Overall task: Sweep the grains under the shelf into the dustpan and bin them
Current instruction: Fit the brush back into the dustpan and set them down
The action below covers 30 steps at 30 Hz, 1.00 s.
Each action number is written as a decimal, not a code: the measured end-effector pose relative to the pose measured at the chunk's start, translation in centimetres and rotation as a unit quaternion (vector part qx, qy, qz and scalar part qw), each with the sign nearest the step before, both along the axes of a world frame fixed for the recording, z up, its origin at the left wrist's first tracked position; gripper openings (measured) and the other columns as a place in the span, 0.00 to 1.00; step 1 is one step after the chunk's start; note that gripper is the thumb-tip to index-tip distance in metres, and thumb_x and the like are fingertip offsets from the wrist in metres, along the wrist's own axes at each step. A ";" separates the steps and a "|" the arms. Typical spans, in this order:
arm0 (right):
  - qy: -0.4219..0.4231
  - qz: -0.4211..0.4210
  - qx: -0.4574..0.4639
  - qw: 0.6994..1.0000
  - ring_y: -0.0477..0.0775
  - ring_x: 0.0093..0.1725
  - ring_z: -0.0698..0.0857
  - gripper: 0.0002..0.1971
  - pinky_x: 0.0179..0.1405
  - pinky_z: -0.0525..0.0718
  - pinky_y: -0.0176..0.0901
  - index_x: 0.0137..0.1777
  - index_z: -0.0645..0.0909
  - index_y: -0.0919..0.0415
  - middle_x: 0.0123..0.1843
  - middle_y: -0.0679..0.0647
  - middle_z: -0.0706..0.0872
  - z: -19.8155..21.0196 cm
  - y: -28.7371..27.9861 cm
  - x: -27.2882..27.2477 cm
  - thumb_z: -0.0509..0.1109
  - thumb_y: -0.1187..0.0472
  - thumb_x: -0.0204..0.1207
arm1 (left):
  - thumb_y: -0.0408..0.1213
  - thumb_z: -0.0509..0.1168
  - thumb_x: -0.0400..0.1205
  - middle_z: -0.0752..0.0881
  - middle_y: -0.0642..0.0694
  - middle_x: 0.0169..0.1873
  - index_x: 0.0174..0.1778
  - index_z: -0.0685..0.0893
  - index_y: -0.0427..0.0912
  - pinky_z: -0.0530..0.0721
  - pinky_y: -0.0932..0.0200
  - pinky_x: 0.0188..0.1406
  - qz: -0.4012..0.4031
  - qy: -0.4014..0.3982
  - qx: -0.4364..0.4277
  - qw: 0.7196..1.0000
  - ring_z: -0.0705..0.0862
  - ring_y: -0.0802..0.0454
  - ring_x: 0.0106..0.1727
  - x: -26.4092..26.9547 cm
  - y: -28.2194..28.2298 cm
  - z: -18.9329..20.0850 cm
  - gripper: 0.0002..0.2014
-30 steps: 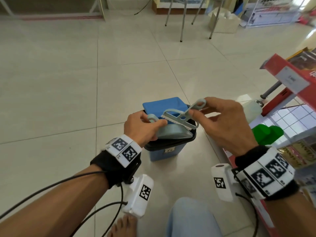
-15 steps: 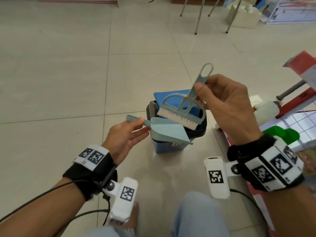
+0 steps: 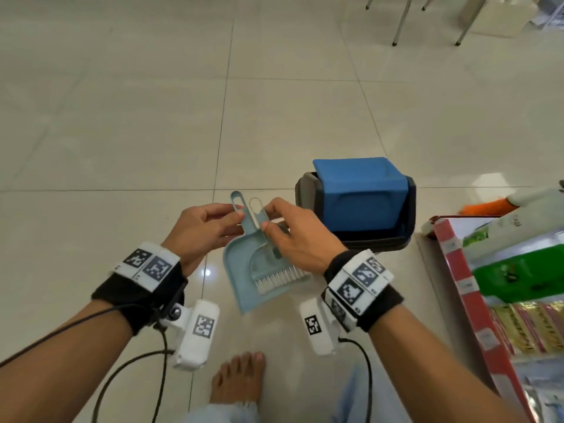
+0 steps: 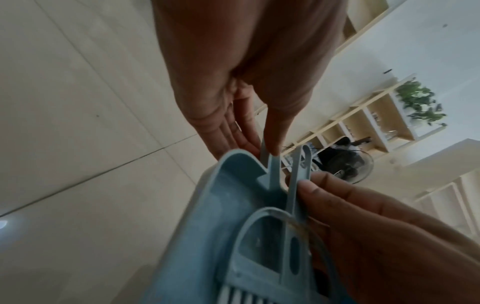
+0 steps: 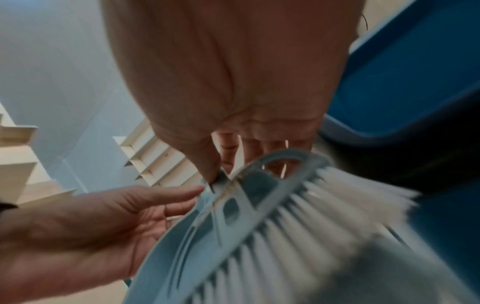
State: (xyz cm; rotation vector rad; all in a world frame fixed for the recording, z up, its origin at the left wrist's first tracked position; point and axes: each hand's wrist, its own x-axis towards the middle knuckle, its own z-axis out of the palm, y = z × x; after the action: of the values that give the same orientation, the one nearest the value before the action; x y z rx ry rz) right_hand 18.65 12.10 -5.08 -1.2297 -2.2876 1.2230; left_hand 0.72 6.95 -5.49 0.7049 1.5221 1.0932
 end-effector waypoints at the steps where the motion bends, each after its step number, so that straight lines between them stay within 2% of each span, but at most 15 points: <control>1: 0.002 -0.009 -0.014 1.000 0.49 0.44 0.86 0.06 0.41 0.84 0.42 0.56 0.75 0.53 0.52 0.51 0.87 -1.2 0.3 -0.5 0.63 0.53 0.85 | 0.32 0.71 0.81 0.94 0.41 0.49 0.58 0.88 0.36 0.89 0.66 0.37 0.012 -0.005 -0.009 1.000 0.94 0.50 0.46 -0.2 0.4 -0.7 0.10; 5: -0.010 -0.048 -0.071 0.996 0.52 0.41 0.87 0.07 0.39 0.88 0.49 0.56 0.75 0.51 0.47 0.54 0.88 -6.7 1.1 -2.2 0.63 0.49 0.84 | 0.32 0.74 0.79 0.92 0.37 0.49 0.57 0.88 0.33 0.90 0.62 0.38 0.074 -0.007 -0.048 0.996 0.93 0.50 0.43 -1.0 2.1 -5.6 0.12; 8: -0.001 -0.123 -0.108 0.986 0.52 0.43 0.88 0.07 0.42 0.90 0.53 0.55 0.76 0.51 0.49 0.52 0.87 -10.9 1.7 -3.7 0.63 0.50 0.84 | 0.38 0.75 0.79 0.92 0.38 0.52 0.52 0.91 0.36 0.88 0.48 0.60 0.088 0.072 -0.097 0.989 0.91 0.43 0.55 -1.8 3.0 -10.5 0.11; 10: 0.010 -0.193 -0.110 0.975 0.52 0.43 0.87 0.06 0.45 0.90 0.54 0.54 0.77 0.54 0.48 0.51 0.87 -13.5 2.4 -4.7 0.64 0.54 0.84 | 0.41 0.74 0.79 0.91 0.37 0.56 0.57 0.91 0.34 0.84 0.43 0.67 0.075 0.094 -0.132 0.984 0.88 0.39 0.60 -1.9 3.2 -13.1 0.16; 13: 0.012 -0.231 -0.113 0.966 0.57 0.47 0.87 0.06 0.49 0.88 0.53 0.54 0.80 0.58 0.49 0.55 0.88 -16.9 3.7 -6.0 0.66 0.58 0.83 | 0.43 0.72 0.81 0.90 0.38 0.58 0.60 0.90 0.35 0.82 0.44 0.68 0.052 0.122 -0.150 0.980 0.87 0.40 0.61 -2.0 3.4 -16.3 0.17; 16: 0.003 -0.236 -0.127 0.964 0.59 0.52 0.87 0.08 0.55 0.87 0.57 0.57 0.81 0.60 0.51 0.55 0.88 -19.1 4.9 -6.8 0.66 0.59 0.83 | 0.44 0.71 0.80 0.90 0.42 0.52 0.42 0.90 0.48 0.83 0.52 0.63 0.034 0.135 -0.152 0.979 0.87 0.44 0.56 -2.1 4.3 -17.8 0.05; 17: 0.004 -0.240 -0.125 0.963 0.58 0.53 0.87 0.08 0.56 0.87 0.56 0.57 0.82 0.60 0.51 0.54 0.88 -19.7 5.4 -6.9 0.66 0.59 0.83 | 0.45 0.71 0.80 0.91 0.41 0.54 0.43 0.90 0.47 0.82 0.52 0.62 0.024 0.144 -0.152 0.977 0.87 0.43 0.57 -2.2 4.9 -18.1 0.06; 18: 0.004 -0.245 -0.119 0.962 0.58 0.53 0.87 0.08 0.56 0.87 0.54 0.57 0.83 0.60 0.51 0.53 0.88 -20.1 5.8 -7.0 0.66 0.59 0.82 | 0.45 0.71 0.80 0.90 0.40 0.59 0.52 0.91 0.43 0.80 0.52 0.64 0.015 0.154 -0.156 0.976 0.86 0.42 0.63 -2.3 5.4 -18.4 0.11; 20: 0.008 -0.259 -0.104 0.960 0.56 0.54 0.87 0.09 0.56 0.86 0.51 0.57 0.84 0.61 0.53 0.55 0.89 -20.9 6.5 -7.1 0.67 0.59 0.82 | 0.46 0.70 0.81 0.82 0.41 0.72 0.74 0.80 0.37 0.73 0.54 0.73 0.010 0.168 -0.172 0.971 0.78 0.43 0.74 -2.4 6.1 -19.0 0.27; 21: 0.008 -0.264 -0.094 0.960 0.55 0.54 0.86 0.09 0.54 0.85 0.48 0.56 0.85 0.62 0.53 0.55 0.90 -21.4 6.8 -7.1 0.68 0.59 0.82 | 0.46 0.70 0.81 0.80 0.42 0.74 0.78 0.76 0.37 0.70 0.54 0.76 0.011 0.170 -0.177 0.969 0.76 0.44 0.76 -2.4 6.4 -19.3 0.30; 24: -0.011 -0.269 -0.054 0.962 0.54 0.53 0.86 0.10 0.49 0.82 0.41 0.56 0.86 0.64 0.55 0.57 0.90 -22.3 7.4 -7.4 0.68 0.59 0.82 | 0.44 0.69 0.82 0.85 0.46 0.63 0.70 0.82 0.39 0.72 0.55 0.71 0.016 0.165 -0.186 0.968 0.78 0.43 0.71 -2.4 6.8 -20.4 0.22; 25: -0.026 -0.266 -0.037 0.963 0.56 0.54 0.87 0.11 0.52 0.85 0.45 0.56 0.86 0.65 0.56 0.59 0.90 -22.6 7.7 -7.4 0.68 0.59 0.82 | 0.42 0.69 0.82 0.85 0.46 0.61 0.66 0.83 0.40 0.73 0.55 0.70 0.019 0.159 -0.188 0.969 0.78 0.42 0.70 -2.3 6.9 -20.6 0.18; 27: -0.077 -0.254 -0.006 0.964 0.62 0.55 0.86 0.12 0.57 0.85 0.56 0.56 0.87 0.66 0.56 0.63 0.89 -22.9 7.9 -7.7 0.68 0.58 0.82 | 0.38 0.67 0.83 0.82 0.40 0.66 0.65 0.82 0.39 0.74 0.48 0.75 0.025 0.143 -0.195 0.970 0.75 0.40 0.75 -2.1 7.0 -20.8 0.16; 29: -0.122 -0.250 0.010 0.960 0.65 0.56 0.85 0.13 0.59 0.84 0.59 0.57 0.86 0.66 0.57 0.64 0.87 -22.9 8.0 -8.0 0.67 0.57 0.82 | 0.36 0.65 0.84 0.81 0.39 0.67 0.66 0.81 0.38 0.75 0.43 0.75 0.030 0.138 -0.195 0.971 0.75 0.39 0.76 -1.9 7.0 -20.8 0.15; 30: -0.135 -0.253 0.006 0.958 0.65 0.58 0.84 0.13 0.60 0.83 0.58 0.59 0.86 0.65 0.58 0.64 0.85 -22.7 7.8 -8.1 0.66 0.57 0.83 | 0.35 0.64 0.84 0.82 0.42 0.62 0.66 0.81 0.37 0.75 0.44 0.75 0.032 0.136 -0.192 0.971 0.76 0.41 0.74 -1.9 7.0 -20.8 0.15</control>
State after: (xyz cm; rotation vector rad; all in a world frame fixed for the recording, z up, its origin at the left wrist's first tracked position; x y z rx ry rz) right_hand 10.57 19.94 -27.74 -1.9226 -1.9443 0.8944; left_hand -1.22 13.91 -26.26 0.5529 1.9342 0.7339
